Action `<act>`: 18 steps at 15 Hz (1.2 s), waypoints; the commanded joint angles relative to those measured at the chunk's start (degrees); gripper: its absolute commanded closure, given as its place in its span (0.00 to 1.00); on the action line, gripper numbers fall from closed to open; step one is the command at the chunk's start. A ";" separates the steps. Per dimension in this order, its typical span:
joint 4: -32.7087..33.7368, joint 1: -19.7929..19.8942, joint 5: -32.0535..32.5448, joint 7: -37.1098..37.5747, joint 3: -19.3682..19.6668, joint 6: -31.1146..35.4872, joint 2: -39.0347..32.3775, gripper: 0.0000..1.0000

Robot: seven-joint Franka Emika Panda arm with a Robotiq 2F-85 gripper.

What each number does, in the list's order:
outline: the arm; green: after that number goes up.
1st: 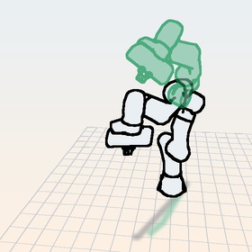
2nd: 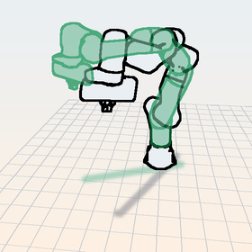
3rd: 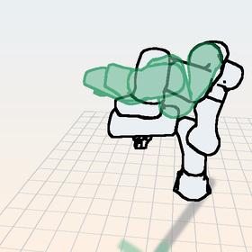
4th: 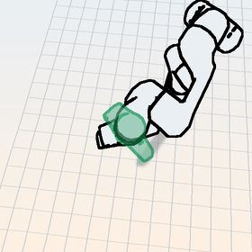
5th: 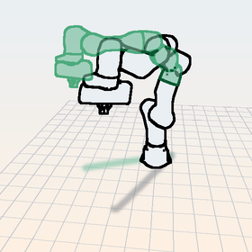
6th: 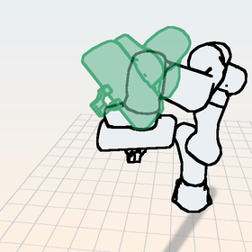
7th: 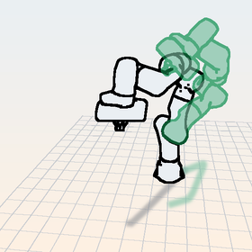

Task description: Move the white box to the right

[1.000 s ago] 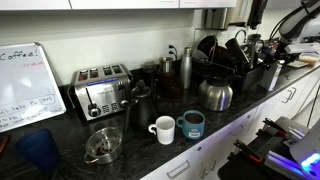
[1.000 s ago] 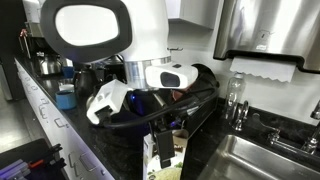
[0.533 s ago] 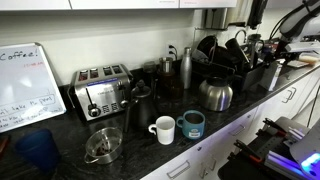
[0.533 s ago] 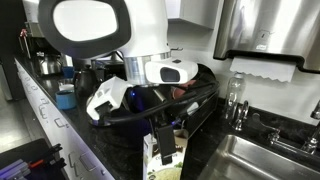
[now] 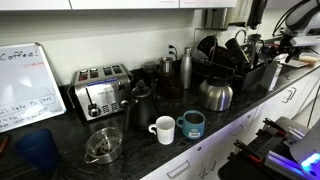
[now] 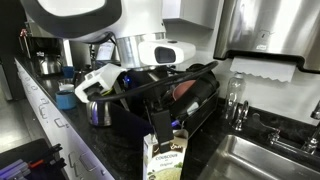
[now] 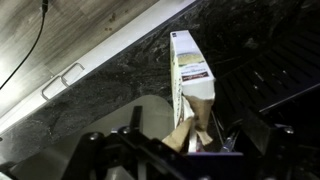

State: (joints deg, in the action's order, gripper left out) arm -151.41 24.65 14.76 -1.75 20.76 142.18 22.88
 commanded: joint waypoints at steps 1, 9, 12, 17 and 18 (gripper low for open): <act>-2.07 0.99 -0.55 -2.15 -0.33 -3.75 5.68 0.00; -3.41 0.73 -1.71 -4.91 0.02 -13.92 20.77 0.00; -2.72 0.62 -0.92 -4.70 -0.15 -15.75 22.15 0.00; -3.24 0.13 -1.24 -5.94 0.09 -19.02 25.96 0.00; -3.25 0.11 -1.24 -5.94 0.09 -19.01 25.85 0.00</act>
